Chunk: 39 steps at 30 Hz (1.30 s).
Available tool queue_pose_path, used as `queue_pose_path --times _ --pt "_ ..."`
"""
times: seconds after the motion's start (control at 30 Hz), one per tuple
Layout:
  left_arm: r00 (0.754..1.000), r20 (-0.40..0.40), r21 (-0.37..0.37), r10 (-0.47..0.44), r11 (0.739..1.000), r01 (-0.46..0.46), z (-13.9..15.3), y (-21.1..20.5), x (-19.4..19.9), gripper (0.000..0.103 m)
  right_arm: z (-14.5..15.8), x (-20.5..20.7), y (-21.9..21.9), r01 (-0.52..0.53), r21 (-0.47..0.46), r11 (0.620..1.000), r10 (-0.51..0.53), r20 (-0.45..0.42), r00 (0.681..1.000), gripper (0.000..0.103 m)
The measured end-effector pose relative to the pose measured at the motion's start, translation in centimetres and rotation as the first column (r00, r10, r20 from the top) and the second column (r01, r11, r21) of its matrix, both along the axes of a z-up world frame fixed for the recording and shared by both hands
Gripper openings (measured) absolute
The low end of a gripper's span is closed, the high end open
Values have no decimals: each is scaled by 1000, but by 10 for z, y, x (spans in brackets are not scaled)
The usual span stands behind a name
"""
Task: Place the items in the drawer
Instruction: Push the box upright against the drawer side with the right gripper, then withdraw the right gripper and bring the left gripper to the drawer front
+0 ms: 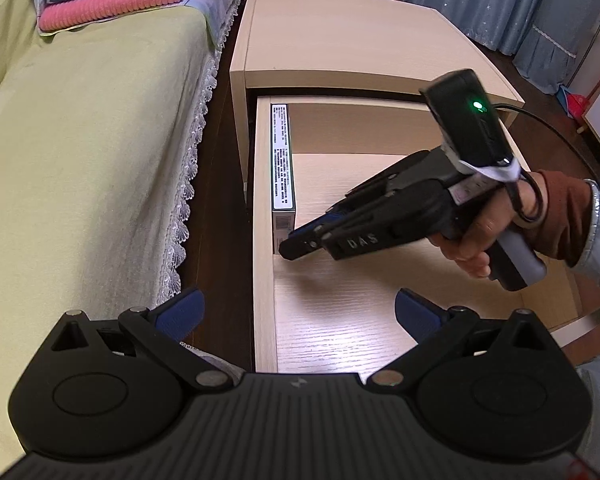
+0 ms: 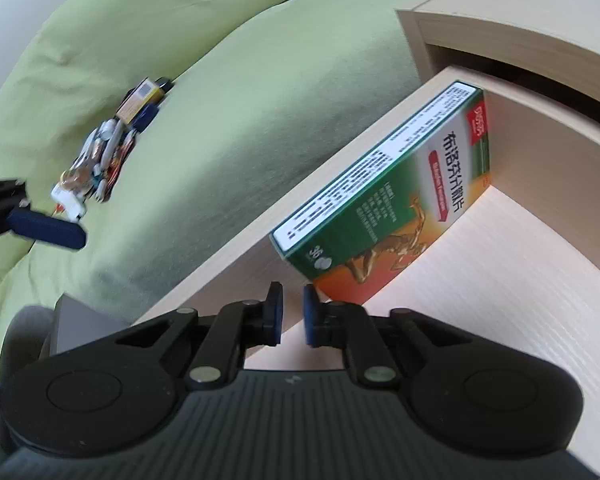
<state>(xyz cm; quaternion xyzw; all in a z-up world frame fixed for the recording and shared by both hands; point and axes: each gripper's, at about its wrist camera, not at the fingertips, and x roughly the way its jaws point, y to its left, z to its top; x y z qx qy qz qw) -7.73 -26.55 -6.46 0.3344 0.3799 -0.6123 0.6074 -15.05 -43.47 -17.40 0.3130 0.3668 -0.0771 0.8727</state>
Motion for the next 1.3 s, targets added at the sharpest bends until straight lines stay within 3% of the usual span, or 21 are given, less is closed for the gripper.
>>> queue_pose_path --times 0.23,0.4,0.5,0.73,0.93,1.3 --pt "1000 -4 -11 13 1000 -13 2 2 1 102 6 0 6 29 12 999 -29 9 1000 10" --pt "1000 4 -33 12 999 -12 9 10 0 102 45 -43 12 117 -105 988 -116 17 993 11" --pt "1000 4 -47 20 999 -20 12 15 -1 102 76 -83 20 191 -220 957 -189 29 982 11" --pt "1000 17 -86 5 996 -3 18 25 -11 102 125 -169 52 381 -345 858 -384 60 921 17" --pt "999 33 -83 -13 996 15 20 38 -17 102 139 -209 89 409 -385 827 -433 26 901 23" --pt "992 120 -77 -28 996 37 27 57 -21 102 150 -257 145 380 -409 830 -429 -33 903 25"
